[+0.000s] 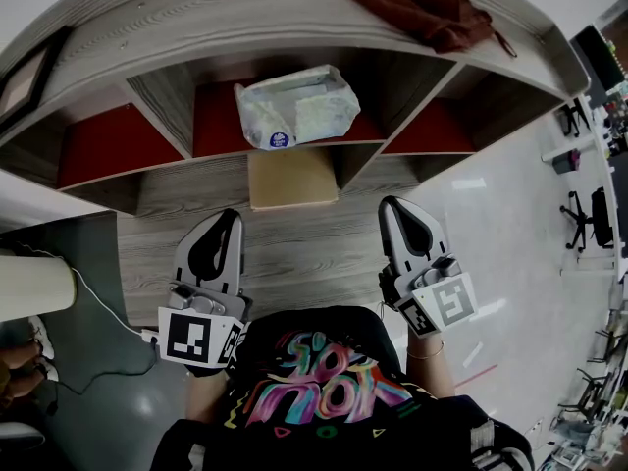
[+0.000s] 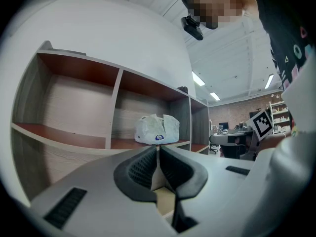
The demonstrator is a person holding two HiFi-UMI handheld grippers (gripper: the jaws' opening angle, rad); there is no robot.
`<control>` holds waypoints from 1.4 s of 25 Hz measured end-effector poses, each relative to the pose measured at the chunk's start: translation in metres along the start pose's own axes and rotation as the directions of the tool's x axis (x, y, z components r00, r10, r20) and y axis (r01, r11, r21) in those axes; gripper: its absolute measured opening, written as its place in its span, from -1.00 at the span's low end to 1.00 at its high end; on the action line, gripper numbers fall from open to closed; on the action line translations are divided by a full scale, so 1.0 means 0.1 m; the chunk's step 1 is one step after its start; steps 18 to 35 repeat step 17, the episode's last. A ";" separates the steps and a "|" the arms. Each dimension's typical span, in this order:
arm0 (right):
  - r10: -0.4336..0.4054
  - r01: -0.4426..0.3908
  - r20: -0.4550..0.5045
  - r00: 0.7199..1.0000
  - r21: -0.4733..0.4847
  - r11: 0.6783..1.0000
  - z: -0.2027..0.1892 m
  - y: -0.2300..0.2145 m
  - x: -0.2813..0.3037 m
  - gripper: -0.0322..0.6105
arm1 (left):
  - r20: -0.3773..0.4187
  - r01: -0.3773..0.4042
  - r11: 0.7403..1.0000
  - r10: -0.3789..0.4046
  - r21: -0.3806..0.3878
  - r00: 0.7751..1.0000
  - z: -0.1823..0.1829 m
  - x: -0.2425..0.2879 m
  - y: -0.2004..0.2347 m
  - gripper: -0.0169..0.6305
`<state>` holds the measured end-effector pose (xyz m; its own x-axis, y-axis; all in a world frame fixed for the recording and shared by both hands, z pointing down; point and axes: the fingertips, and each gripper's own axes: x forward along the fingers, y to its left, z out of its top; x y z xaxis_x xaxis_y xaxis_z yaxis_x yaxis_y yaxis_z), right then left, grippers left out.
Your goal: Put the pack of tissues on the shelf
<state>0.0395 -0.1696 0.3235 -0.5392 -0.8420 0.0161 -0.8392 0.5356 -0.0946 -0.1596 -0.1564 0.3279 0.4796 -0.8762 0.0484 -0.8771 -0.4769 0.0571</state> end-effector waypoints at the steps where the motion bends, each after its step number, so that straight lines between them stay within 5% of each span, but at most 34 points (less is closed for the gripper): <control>1: 0.000 0.000 0.001 1.000 0.002 1.000 0.00 0.00 0.00 -0.85 | 0.000 0.000 1.000 0.000 0.000 1.000 0.00 0.00 0.00 -0.83; 35: 0.012 -0.013 0.022 1.000 0.043 0.999 0.04 0.09 0.01 -0.85 | 0.001 -0.001 1.000 0.001 -0.007 1.000 0.00 -0.05 0.02 -0.83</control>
